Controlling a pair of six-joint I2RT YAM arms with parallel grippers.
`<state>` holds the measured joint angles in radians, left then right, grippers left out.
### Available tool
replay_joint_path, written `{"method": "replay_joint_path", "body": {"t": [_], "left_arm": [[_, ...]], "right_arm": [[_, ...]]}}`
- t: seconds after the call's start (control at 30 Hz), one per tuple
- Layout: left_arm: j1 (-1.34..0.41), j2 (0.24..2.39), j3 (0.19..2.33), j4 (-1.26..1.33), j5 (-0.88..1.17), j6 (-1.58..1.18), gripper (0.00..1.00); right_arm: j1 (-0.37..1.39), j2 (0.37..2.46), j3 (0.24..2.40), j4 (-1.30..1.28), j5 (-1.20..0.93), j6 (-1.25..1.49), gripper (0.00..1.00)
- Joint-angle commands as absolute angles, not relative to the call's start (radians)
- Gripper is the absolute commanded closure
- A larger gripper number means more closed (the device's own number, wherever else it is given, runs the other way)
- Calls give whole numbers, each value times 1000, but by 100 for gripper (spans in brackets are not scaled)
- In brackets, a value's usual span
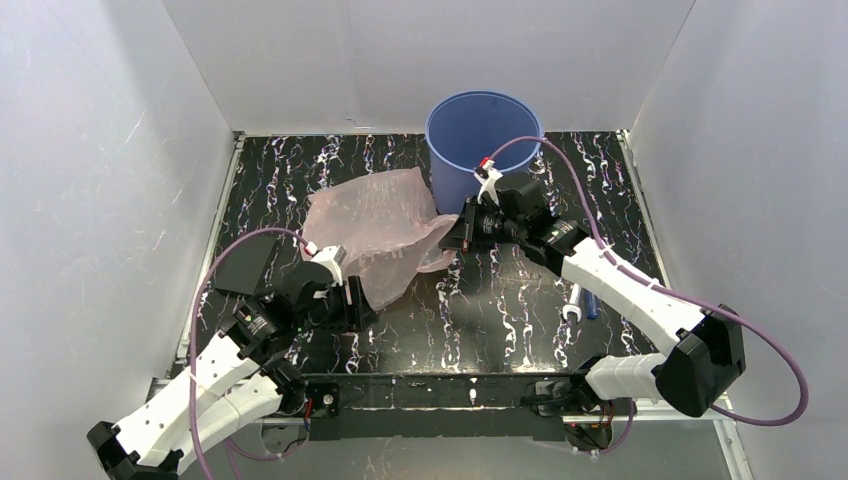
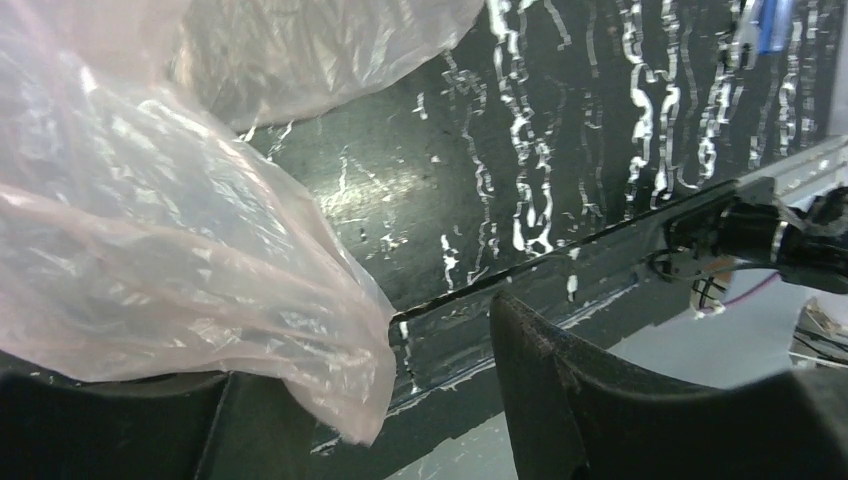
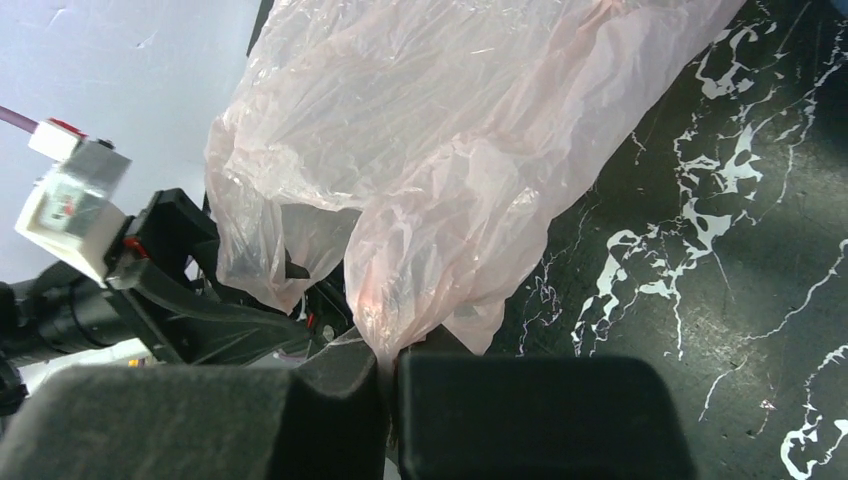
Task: Put the trash bags into the trash bin
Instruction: Unfold the trash bag at the center of the board.
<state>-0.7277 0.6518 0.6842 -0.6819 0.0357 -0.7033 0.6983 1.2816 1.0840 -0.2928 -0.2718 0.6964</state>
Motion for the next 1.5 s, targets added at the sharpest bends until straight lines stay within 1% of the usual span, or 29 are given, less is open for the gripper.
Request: {"method": "replay_joint_path", "body": {"t": [0.0,0.23,0.6,0.67,0.73,0.77,1.03,1.23,1.47], "left_arm": [[-724,670,623,-698,-6,-735,42],[-724,660,529,-563,35,-711,40],[-723,696,472,-531,14,-704,38],[-723,678,463,-534,14,-709,36],[-723,654,456,-535,-10,-717,29],[-723,647,453,-533,-19,-718,28],[-724,627,447,-507,-55,-715,25],[-724,600,455,-487,-113,-680,16],[-724,601,532,-520,-116,-614,14]], "right_arm": [[678,1278,1123,-291,-256,696,92],[642,1302,1140,-299,-293,699,92],[603,1313,1168,-337,-306,664,93],[591,1315,1172,-345,-310,658,93],[582,1313,1169,-343,-323,655,93],[579,1313,1166,-340,-329,655,93],[575,1303,1136,-288,-397,672,93],[575,1297,1146,-332,-351,661,93],[562,1296,1163,-371,-310,642,93]]}}
